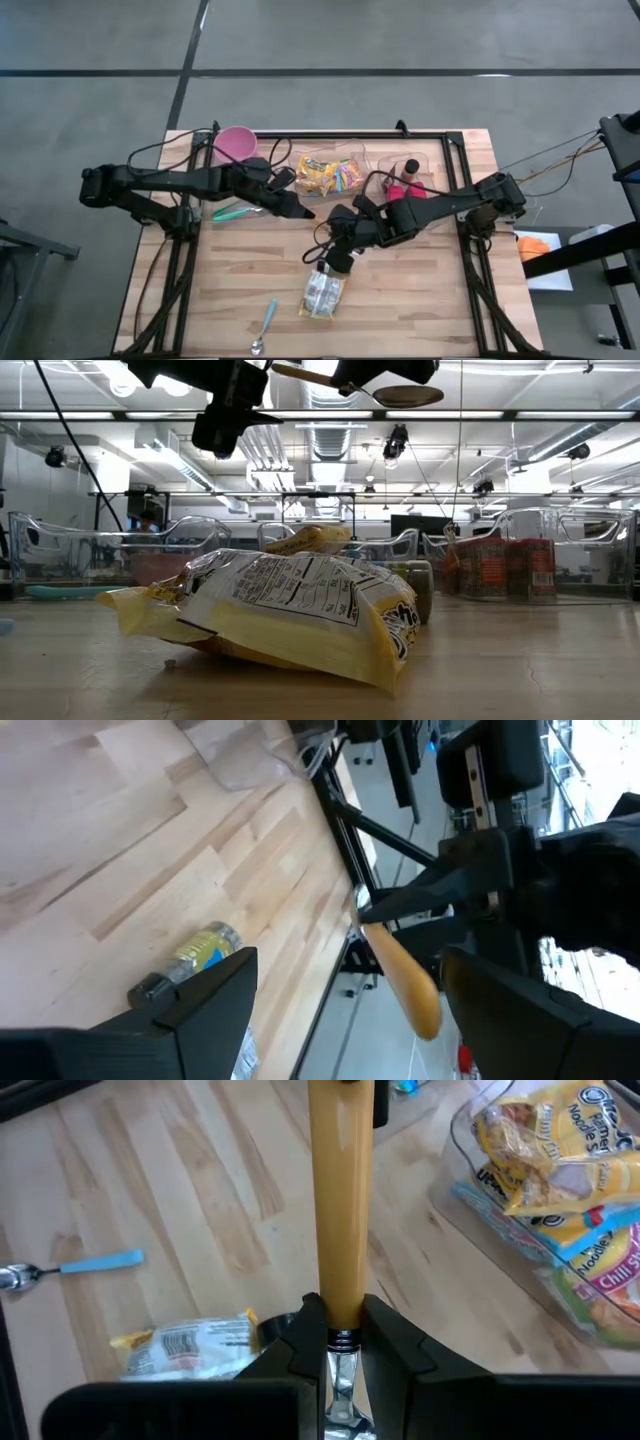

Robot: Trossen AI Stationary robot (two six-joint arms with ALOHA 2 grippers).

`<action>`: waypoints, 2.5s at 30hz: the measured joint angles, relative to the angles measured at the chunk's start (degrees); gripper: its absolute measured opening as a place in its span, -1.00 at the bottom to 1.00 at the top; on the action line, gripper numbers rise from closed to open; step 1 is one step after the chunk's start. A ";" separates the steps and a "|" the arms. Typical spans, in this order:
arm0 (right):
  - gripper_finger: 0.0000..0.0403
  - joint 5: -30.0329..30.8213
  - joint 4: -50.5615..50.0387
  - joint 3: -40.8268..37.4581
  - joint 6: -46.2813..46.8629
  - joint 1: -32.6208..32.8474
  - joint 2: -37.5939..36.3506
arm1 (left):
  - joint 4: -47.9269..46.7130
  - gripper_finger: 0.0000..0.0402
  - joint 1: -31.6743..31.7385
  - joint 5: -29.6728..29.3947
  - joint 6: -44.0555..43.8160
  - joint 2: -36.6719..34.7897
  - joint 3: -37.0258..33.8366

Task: Pick & Place Food Item
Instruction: Put the yellow spoon into the left transparent bin

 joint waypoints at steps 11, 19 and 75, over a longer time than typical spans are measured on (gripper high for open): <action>-0.84 -0.08 0.27 0.00 -0.71 -0.37 0.00 | 2.38 0.24 -0.04 0.73 0.07 -0.02 0.00; -0.84 -0.09 0.60 -0.02 -1.11 -0.39 0.00 | 2.84 -0.42 -0.04 1.14 0.15 -0.02 0.00; -0.10 4.38 0.08 3.80 0.19 0.51 -6.22 | -23.30 -0.85 19.11 -3.09 17.45 -20.25 -0.02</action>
